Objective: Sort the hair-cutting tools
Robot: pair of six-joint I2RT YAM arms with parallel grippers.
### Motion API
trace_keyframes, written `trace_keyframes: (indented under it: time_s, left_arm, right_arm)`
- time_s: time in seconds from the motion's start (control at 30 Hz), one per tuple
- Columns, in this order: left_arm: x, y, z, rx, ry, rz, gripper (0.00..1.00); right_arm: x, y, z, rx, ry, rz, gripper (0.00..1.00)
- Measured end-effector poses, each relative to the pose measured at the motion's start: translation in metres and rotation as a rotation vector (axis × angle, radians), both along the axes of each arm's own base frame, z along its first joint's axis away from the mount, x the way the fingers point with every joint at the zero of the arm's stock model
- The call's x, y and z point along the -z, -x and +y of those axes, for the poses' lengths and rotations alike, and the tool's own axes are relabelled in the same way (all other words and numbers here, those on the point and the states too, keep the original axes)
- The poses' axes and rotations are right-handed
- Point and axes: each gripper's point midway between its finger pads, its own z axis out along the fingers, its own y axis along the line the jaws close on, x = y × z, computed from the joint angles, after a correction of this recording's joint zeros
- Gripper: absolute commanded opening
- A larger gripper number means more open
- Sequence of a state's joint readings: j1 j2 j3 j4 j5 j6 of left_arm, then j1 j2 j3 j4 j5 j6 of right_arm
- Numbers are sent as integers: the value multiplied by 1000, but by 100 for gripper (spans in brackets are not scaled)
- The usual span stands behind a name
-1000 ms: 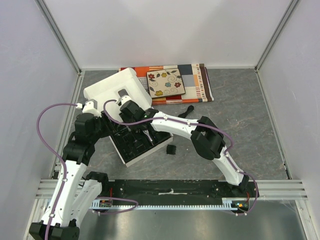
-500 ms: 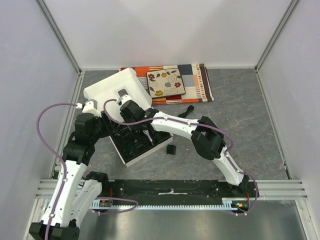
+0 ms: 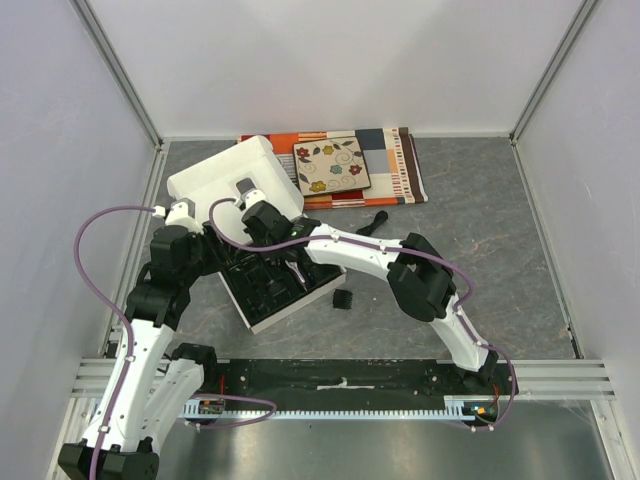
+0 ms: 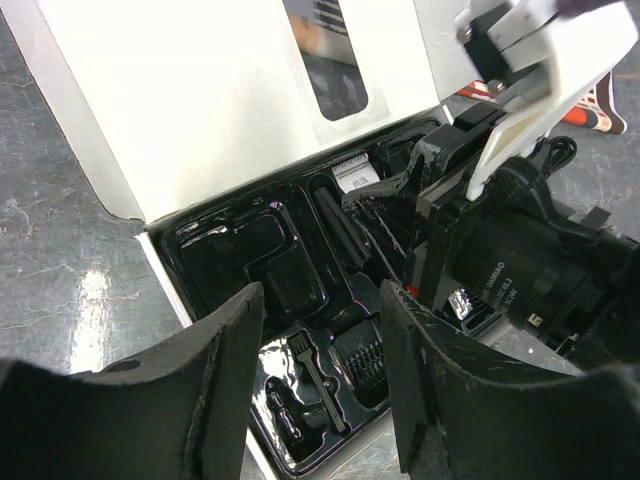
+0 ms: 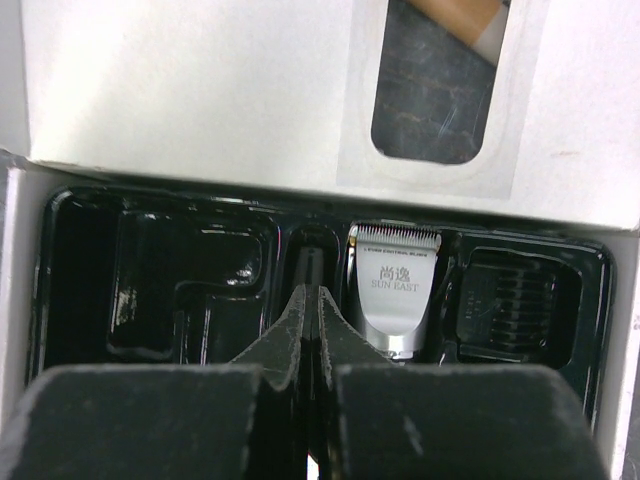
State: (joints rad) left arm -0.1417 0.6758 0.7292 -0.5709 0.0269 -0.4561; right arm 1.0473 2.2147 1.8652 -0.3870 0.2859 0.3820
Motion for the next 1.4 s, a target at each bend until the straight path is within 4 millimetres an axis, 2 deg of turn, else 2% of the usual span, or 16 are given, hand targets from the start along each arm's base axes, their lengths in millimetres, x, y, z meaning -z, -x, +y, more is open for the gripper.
trace_keyframes:
  time_s: [0.33,0.67,0.83,0.9,0.97,1.1,1.13,1.23,1.4]
  left_arm:
    - [0,0,0,0,0,1,57]
    - [0,0,0,0,0,1,57]
    - [0,0,0,0,0,0,57]
    - [0,0,0,0,0,1,57]
    - [0,0,0,0,0,0,57]
    - [0,0,0,0,0,1,57]
    - [0,0,0,0,0,0,57]
    - [0,0,0,0,0,0,57]
    - [1,0,0,1,0,5,57]
  right_arm:
    - [31,16,-6,8,22,44,0]
    - [28,16,-4,18,0,40,0]
    - [20,20,-9,17,3,37,22]
    - [12,26,-14,14,2,35,26]
    - [-2,34,-21,11,-6,27,34]
    - [-42,53,-40,12,-54,-7,44]
    - [-52,58,-47,15,-69,-16,49]
    - [-69,73,-67,21,-100,-28,55]
    - [-63,91,-114,62,-79,-14,64]
